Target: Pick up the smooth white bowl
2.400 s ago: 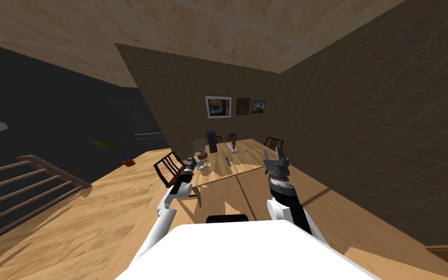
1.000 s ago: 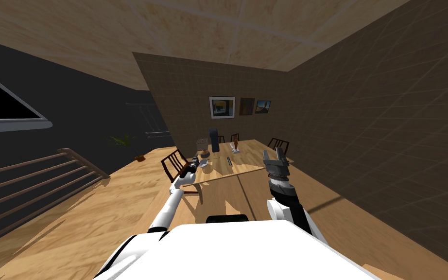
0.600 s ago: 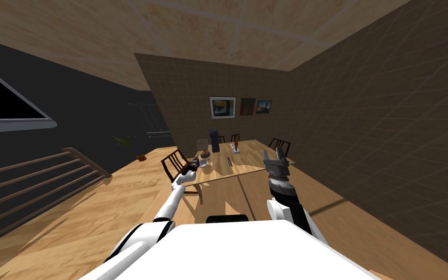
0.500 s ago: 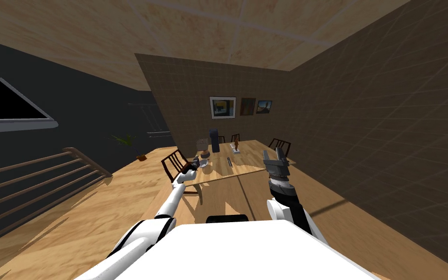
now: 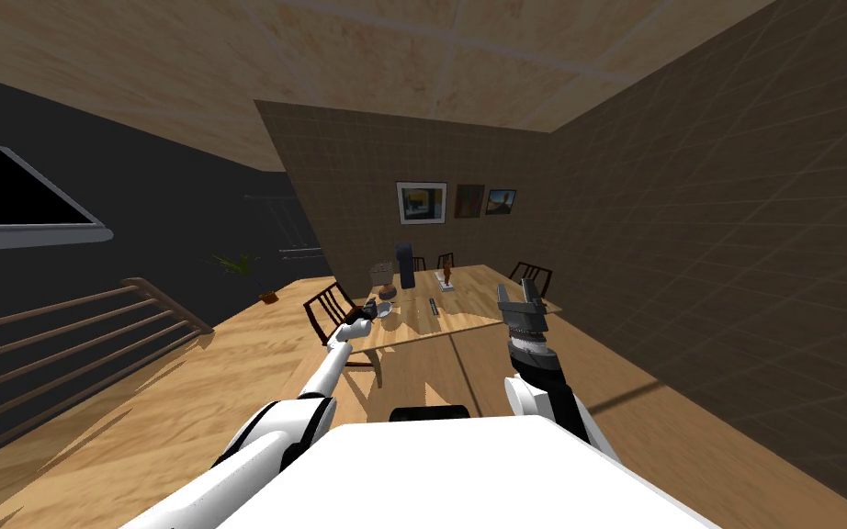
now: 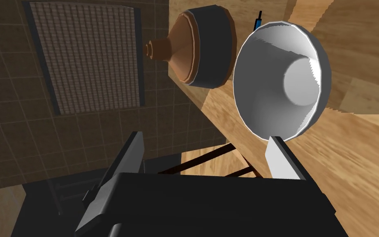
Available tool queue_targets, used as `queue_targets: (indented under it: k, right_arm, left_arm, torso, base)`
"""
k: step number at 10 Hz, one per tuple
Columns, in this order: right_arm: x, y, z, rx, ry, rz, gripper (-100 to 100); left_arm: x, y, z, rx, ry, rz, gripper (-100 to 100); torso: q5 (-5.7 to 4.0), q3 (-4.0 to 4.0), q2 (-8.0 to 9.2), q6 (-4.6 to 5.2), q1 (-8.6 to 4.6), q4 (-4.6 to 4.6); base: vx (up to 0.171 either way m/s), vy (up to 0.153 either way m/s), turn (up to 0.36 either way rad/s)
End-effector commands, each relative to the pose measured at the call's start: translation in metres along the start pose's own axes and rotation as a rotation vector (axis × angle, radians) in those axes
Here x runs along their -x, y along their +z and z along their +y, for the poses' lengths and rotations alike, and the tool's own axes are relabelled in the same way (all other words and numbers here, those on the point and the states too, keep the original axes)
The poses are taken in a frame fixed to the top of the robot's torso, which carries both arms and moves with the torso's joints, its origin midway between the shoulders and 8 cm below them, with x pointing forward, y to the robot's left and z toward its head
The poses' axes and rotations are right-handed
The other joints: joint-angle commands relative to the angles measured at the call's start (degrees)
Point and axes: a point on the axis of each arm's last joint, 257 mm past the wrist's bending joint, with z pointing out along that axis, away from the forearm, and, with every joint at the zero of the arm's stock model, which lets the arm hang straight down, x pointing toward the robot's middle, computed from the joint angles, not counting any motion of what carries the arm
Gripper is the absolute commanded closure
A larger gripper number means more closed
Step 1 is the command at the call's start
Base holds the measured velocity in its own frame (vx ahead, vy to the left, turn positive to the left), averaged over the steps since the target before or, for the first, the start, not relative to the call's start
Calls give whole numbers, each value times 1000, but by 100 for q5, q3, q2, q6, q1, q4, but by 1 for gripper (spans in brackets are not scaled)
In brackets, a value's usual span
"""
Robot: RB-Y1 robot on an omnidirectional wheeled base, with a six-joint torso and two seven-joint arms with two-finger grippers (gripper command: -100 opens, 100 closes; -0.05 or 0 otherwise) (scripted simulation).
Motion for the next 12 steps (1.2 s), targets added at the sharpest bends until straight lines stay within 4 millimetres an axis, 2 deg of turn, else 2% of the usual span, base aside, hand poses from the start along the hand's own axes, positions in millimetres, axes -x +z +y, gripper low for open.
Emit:
queue_targets:
  k: [1,2,3,5,6,7,8,10,11,12]
  right_arm:
    - [0,0,0,0,0,0,0]
    - [0,0,0,0,0,0,0]
    - [0,0,0,0,0,0,0]
    - [0,0,0,0,0,0,0]
    - [0,0,0,0,0,0,0]
    - [0,0,0,0,0,0,0]
    - [0,0,0,0,0,0,0]
    - [0,0,0,0,0,0,0]
    - [0,0,0,0,0,0,0]
    - [0,0,0,0,0,0,0]
  left_arm:
    - [4,4,16,47,-7,-11,-100]
    - [3,8,14,78,-16,-12,-100]
    - [8,8,29,106,-19,-21,-100]
    - [11,12,43,167,-31,-32,-100]
    - [9,15,39,190,-39,-31,-100]
    - [13,14,53,218,-42,-40,-100]
    - [11,16,53,249,-51,-41,-100]
    - [16,14,68,279,-54,-51,-100]
    - [14,16,64,301,-62,-50,-100]
    - [17,14,77,326,-65,-58,-100]
  torso:
    - [0,0,0,0,0,0]
    - [0,-2,-2,0,0,-1]
    - [-1,-3,-6,0,-4,-1]
    - [0,-6,-11,0,-2,-3]
    - [0,-6,-9,0,-1,-3]
    - [-1,-6,-10,0,-5,-2]
    - [0,-4,-6,0,-3,-3]
    - [0,-5,-7,-1,0,-3]
    - [2,-1,1,-1,6,-1]
    - [1,-1,-2,0,4,-1]
  base:
    - [32,-21,11]
    - [43,-31,23]
    - [41,-27,9]
    - [54,-21,12]
    - [48,-34,17]
    - [38,-27,7]
    - [50,-29,11]
    - [33,-10,4]
    - [31,-9,13]
    - [34,-17,4]
